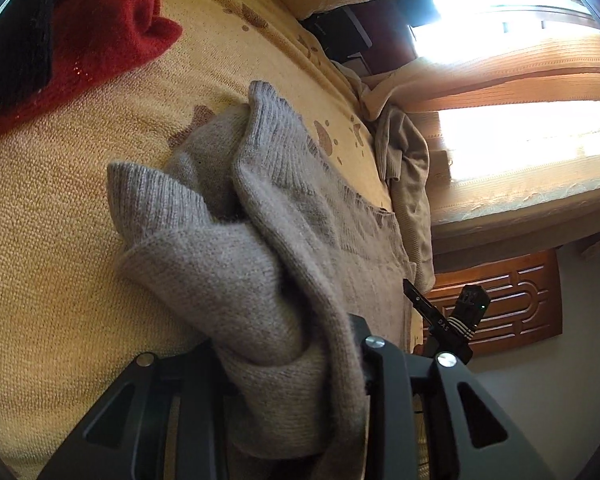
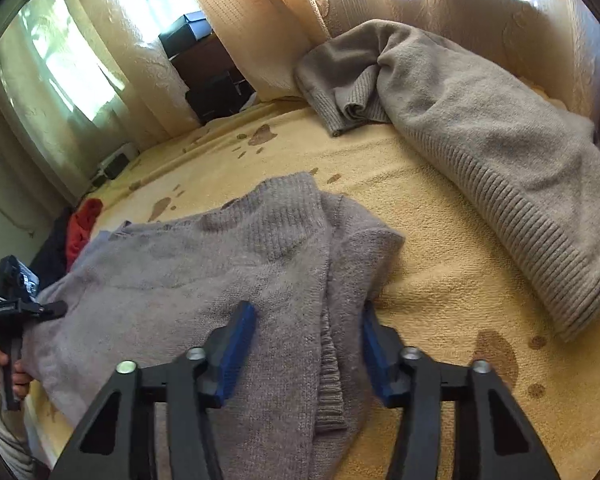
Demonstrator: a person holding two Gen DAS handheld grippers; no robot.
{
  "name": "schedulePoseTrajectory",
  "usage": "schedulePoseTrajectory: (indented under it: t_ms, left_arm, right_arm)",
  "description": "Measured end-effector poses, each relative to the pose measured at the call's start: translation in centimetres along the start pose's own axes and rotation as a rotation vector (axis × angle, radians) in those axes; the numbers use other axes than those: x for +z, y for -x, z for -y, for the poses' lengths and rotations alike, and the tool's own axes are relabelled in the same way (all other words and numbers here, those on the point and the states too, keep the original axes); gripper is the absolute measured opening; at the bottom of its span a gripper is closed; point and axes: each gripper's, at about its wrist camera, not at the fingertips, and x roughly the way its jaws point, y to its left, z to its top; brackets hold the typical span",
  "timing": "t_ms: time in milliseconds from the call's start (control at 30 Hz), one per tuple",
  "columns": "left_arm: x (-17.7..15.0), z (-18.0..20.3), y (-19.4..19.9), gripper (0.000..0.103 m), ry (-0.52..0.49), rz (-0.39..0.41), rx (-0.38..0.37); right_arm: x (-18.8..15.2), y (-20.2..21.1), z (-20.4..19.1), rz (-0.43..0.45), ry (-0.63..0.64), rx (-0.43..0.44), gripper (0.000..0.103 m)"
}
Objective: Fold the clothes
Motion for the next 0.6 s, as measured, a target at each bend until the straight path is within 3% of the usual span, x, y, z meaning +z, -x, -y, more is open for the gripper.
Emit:
schedulePoseTrajectory:
  t_ms: [33,67,233,367,600]
  left_arm:
    - [-0.1,0.2,0.0,0.034,-0.016,0.01,0.011]
    - [-0.2,0.5,0.0,0.034,-0.039,0.021,0.028]
    - [-1.3,2.4,0.5,0.027,-0.166,0.089,0.146]
    - [-1.5,4.0,3.0,0.025,-0.235,0.178,0.143]
    - [-1.3,7.3,9.7,0.024,-0.308,0.314,0.132]
  right_arm:
    - [-0.2,0.1,-0.2,0.006,0.009,-0.005,0.023]
    - [-0.3,0.3,-0.4,0.013,0.014,0.0,0.02]
    - [-0.2,2.8,-3.9,0.101,0.114,-0.054,0.018]
    - [1.3,6.2,-7.6,0.196,0.193,-0.052,0.018]
    - [4.7,8.2,-15.8,0.265,0.342,0.001,0.018]
